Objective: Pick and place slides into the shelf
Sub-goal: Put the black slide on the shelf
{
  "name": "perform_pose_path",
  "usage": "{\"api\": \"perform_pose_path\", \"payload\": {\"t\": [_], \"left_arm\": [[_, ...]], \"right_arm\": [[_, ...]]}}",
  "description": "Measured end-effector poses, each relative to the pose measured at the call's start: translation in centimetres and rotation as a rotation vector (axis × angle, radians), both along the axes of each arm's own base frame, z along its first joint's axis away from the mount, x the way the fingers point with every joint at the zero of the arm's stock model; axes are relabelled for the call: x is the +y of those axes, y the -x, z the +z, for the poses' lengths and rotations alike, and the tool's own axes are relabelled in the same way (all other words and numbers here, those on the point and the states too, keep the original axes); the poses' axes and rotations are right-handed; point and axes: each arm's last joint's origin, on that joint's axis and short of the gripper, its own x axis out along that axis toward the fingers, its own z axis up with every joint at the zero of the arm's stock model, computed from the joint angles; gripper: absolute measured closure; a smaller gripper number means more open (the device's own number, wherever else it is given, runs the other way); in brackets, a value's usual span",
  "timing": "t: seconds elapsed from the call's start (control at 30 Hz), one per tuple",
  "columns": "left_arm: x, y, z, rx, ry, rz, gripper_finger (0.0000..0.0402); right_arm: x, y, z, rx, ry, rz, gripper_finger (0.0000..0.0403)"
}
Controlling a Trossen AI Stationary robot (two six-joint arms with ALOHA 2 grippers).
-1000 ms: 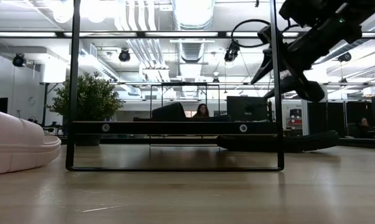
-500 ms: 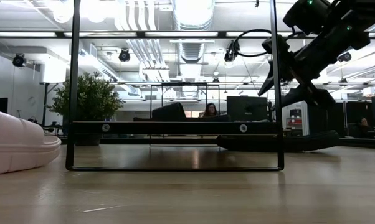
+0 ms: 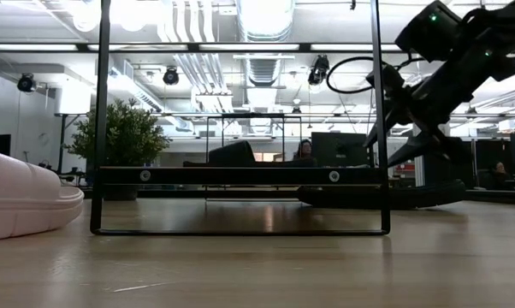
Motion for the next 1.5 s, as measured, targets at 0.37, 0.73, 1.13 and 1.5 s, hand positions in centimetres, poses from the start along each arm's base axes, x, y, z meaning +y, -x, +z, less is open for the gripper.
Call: {"api": "perform_pose_path", "payload": {"t": [0.37,0.73,1.13,1.5], "left_arm": [[0.0,0.0,0.1,-0.015,-0.001,-0.001,0.0402],[0.0,0.0,0.1,-0.015,0.002,-0.001,0.0402],[0.0,0.0,0.1,-0.014,0.004,-0.001,0.0402],[0.0,0.0,0.1,-0.014,0.005,-0.001,0.0402]], "right_arm": [[0.0,-0.3,-1.8,-0.067,-0.045,-0.043,0.0213],[-0.3,-2.9,-2.6,-0.042,-0.041,-0.025,0.0213],[-0.4,-3.1,-1.7,-0.11,-0.006,-0.038,0.0213],[-0.8,-3.1,-1.8,-0.106,-0.012,-0.069,0.0213]]}}
